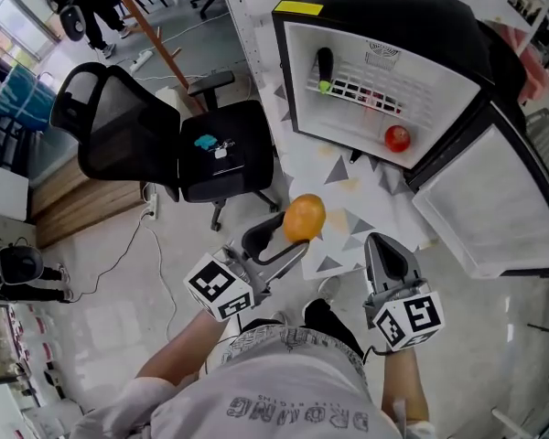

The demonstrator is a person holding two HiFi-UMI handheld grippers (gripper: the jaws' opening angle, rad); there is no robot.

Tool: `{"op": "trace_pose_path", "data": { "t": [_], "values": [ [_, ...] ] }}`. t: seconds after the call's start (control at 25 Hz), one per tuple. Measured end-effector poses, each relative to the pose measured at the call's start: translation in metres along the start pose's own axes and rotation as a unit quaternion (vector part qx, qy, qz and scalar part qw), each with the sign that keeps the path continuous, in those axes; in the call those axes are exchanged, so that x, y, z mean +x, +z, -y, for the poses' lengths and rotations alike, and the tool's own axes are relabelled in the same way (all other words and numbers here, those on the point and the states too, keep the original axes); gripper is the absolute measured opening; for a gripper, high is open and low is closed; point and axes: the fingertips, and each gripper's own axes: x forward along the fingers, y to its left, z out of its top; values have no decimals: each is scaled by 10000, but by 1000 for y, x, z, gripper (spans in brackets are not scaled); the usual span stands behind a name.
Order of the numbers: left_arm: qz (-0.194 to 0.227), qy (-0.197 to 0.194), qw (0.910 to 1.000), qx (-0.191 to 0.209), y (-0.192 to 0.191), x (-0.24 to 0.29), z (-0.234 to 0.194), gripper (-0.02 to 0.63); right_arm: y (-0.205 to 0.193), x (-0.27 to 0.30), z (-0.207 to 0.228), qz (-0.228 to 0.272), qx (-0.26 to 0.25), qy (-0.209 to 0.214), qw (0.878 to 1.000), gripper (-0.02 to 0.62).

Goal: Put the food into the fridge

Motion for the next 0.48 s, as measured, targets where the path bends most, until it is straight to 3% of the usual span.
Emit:
{"op": "trace_pose_path", "data": {
  "t": [0.48],
  "values": [
    [-85, 376, 9992, 137, 9, 57, -15, 262, 14, 21, 54, -71, 37, 346, 9994, 2]
  ]
}}
